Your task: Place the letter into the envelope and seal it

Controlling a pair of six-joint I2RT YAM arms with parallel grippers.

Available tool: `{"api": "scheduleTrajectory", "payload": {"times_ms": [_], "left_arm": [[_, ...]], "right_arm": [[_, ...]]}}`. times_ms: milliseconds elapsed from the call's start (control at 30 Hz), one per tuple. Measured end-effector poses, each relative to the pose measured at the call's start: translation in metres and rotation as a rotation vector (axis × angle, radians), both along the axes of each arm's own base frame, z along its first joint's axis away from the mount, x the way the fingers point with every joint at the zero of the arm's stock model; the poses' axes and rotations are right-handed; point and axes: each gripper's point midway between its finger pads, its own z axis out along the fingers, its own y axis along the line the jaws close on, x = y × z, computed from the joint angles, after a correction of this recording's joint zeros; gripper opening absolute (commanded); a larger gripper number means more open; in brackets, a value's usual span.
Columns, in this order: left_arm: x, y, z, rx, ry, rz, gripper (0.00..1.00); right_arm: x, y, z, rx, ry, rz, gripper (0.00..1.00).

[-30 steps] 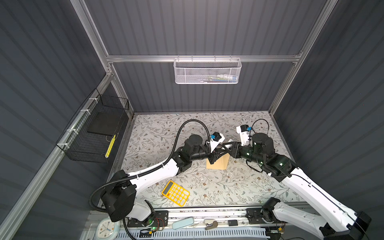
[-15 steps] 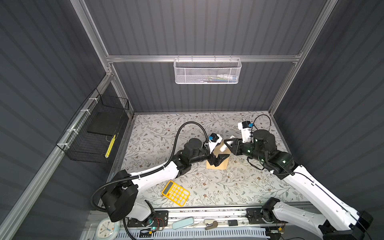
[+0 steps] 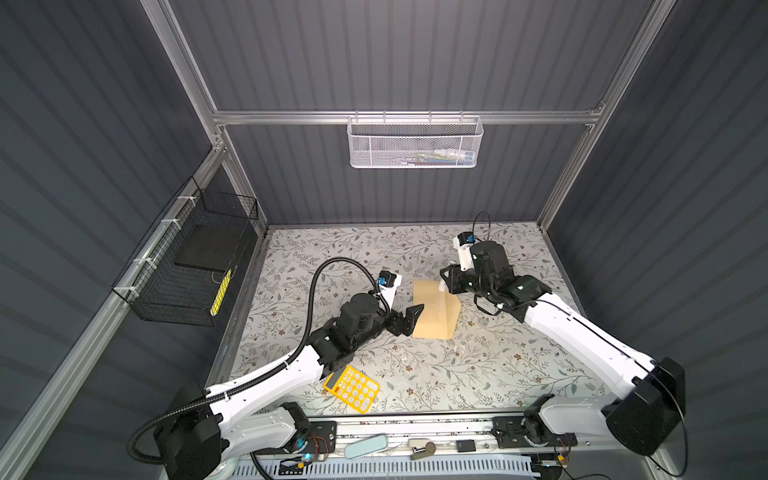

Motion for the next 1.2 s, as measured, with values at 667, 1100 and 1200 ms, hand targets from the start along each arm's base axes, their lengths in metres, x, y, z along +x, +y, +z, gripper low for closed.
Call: {"api": "scheduleTrajectory", "payload": {"times_ms": [667, 1100, 1200], "left_arm": [[0.006, -0.036, -0.146, 0.034, 0.461, 0.066, 0.19], [0.012, -0.050, -0.174, 0.012, 0.548, 0.094, 0.11], [0.013, -0.051, -0.179, 0.014, 0.562, 0.101, 0.10]], "right_arm": [[0.081, -0.011, -0.107, -0.227, -0.044, -0.146, 0.00], [0.101, -0.014, -0.127, -0.183, -0.014, -0.259, 0.00], [0.102, -0.015, -0.134, -0.181, -0.001, -0.276, 0.00]]}}
